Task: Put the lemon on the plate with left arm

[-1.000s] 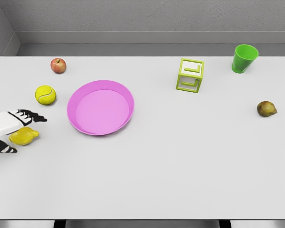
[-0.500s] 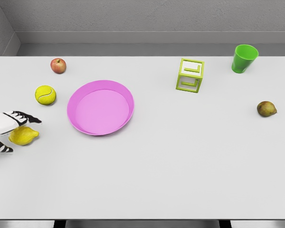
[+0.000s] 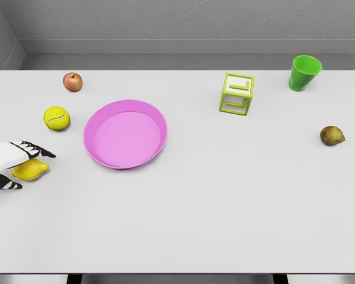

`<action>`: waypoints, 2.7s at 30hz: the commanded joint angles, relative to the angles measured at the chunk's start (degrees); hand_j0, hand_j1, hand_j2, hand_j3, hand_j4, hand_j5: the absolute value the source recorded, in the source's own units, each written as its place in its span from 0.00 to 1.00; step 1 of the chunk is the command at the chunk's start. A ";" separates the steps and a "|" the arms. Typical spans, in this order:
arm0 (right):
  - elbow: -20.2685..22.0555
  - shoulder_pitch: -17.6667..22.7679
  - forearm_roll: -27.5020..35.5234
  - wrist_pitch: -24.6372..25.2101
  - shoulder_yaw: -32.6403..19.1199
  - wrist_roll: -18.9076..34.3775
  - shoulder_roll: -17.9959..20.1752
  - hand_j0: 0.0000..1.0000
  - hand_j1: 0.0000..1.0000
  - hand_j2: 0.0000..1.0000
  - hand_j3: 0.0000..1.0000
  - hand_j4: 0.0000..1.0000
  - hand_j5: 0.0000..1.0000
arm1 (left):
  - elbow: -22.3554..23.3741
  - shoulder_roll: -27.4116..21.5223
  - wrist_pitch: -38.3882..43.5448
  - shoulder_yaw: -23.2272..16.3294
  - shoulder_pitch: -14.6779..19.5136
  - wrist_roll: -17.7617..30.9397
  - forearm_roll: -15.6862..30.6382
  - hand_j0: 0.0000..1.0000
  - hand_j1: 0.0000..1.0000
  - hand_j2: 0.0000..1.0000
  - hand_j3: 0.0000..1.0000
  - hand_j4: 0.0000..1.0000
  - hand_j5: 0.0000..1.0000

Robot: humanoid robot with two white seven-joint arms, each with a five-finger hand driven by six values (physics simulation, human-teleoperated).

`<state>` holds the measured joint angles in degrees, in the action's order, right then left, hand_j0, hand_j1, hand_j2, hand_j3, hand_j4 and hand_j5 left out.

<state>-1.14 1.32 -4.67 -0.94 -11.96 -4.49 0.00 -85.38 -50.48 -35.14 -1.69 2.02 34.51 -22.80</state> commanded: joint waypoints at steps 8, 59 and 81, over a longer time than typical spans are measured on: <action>-0.01 0.00 0.01 0.06 0.00 0.00 0.00 1.00 1.00 1.00 1.00 1.00 1.00 | -1.28 -0.23 0.14 -1.03 -0.09 0.04 0.30 0.79 0.79 0.79 0.79 0.79 0.79; -0.01 0.00 0.01 -0.02 0.00 0.00 0.00 1.00 1.00 1.00 1.00 1.00 1.00 | -4.18 -1.55 0.14 -2.27 1.05 0.49 0.30 0.50 0.50 0.50 0.50 0.50 0.50; -0.01 0.00 0.01 -0.02 0.00 0.00 0.00 1.00 1.00 1.00 1.00 1.00 1.00 | -4.44 -2.07 0.14 -2.70 0.88 0.49 -0.23 0.85 0.85 0.85 0.85 0.85 0.85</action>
<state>-1.14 1.32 -4.68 -0.95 -11.96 -4.49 0.00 -90.01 -52.31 -35.14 -4.30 2.90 35.02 -23.28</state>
